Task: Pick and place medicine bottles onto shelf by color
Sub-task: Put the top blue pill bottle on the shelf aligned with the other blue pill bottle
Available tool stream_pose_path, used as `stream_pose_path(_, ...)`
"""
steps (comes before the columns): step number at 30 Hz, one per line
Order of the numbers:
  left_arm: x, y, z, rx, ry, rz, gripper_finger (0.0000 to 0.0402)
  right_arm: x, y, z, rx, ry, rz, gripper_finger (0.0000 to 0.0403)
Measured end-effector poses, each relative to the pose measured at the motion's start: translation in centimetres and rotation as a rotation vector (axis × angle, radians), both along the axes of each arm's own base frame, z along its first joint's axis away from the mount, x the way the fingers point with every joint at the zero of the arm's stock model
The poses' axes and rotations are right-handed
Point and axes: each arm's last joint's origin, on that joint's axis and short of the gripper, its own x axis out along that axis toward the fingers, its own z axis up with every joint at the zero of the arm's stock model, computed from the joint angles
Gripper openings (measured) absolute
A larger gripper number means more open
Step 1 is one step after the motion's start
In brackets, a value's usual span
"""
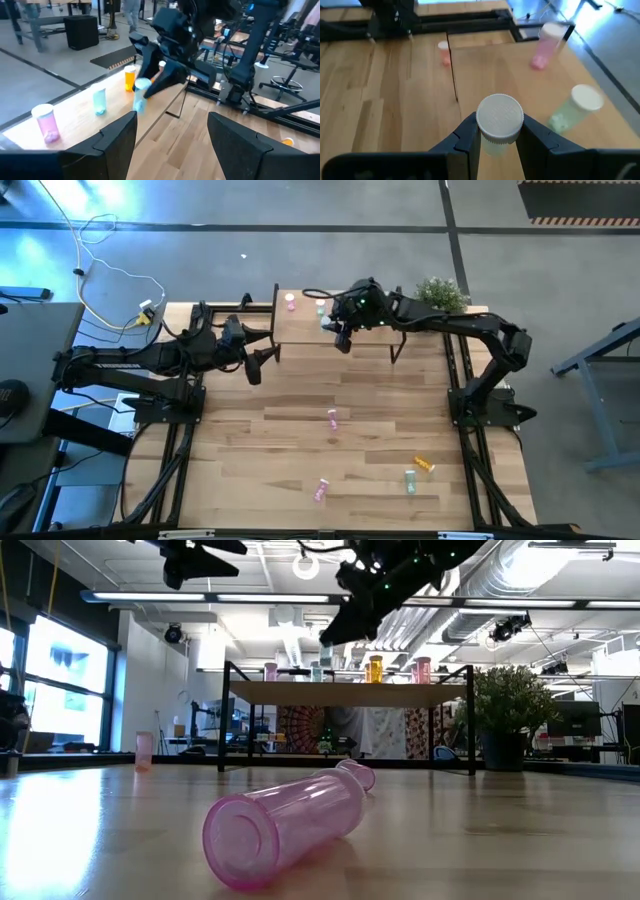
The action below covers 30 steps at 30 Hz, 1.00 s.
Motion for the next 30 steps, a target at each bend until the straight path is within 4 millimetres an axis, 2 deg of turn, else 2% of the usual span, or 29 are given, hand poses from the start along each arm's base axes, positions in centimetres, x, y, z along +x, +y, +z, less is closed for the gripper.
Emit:
stream_pose_path(15, -0.1, 0.0, -0.2, -0.03, 0.008, 0.009, 0.0234, 1.1, -1.5, -2.3, -0.009, 0.029, 0.014, 0.009)
stream_pose_path(30, -0.1, 0.0, -0.3, -0.03, 0.013, 0.012, 0.0234, 1.3, -2.1, -2.9, -0.015, 0.034, 0.017, 0.0091)
